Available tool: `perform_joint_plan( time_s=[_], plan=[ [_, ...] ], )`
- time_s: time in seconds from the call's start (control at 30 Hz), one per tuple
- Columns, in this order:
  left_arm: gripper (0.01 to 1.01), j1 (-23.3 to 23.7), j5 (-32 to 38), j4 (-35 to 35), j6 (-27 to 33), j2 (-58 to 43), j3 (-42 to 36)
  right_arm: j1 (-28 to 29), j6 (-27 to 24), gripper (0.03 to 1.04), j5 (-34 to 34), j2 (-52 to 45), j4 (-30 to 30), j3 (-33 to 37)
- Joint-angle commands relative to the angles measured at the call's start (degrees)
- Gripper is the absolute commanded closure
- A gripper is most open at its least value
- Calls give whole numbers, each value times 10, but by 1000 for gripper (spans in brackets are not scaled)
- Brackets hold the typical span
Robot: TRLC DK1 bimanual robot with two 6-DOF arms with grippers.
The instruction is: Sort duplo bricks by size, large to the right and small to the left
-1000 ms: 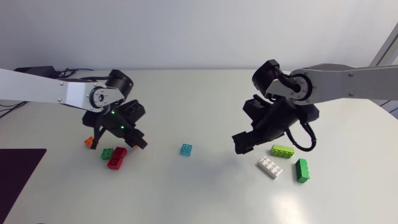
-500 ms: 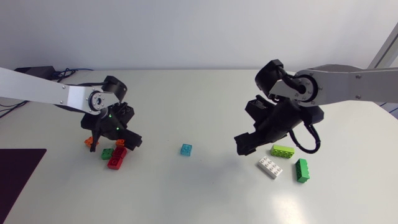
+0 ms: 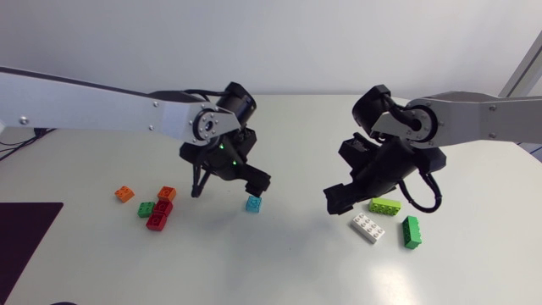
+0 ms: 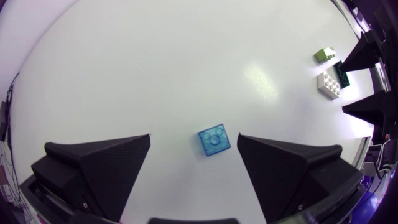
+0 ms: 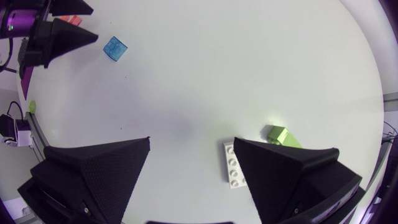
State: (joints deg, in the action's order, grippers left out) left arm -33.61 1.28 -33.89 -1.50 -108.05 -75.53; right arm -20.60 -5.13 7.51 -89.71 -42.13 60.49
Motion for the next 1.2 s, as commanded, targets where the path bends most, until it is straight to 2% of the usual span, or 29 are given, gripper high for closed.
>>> perform_joint_plan(
  time_s=[0.0, 0.27, 0.4, 0.7, 0.97, 1.13, 1.17],
  plan=[
    [49, -22, -3, -7, -62, -20, 6, 5, 7, 93, -1, 10, -9, -16],
    [49, -51, -5, -7, -97, -59, 11, 6, 8, 93, 0, 9, -1, -26],
    [174, -43, -5, -15, -99, -67, 6, 13, 6, 93, -1, 9, -1, -29],
    [166, -23, -6, -81, -100, -107, -52, 14, 6, 93, 0, 13, -1, -30],
    [167, -27, -21, -88, -100, -124, -97, 15, 4, 93, 1, 16, 2, -38],
    [236, -23, -21, -89, -100, -140, -107, 20, 1, 93, 1, 16, 3, -42],
    [295, -20, -21, -90, -100, -141, -110, 20, 0, 93, 1, 16, 4, -42]
  ],
)
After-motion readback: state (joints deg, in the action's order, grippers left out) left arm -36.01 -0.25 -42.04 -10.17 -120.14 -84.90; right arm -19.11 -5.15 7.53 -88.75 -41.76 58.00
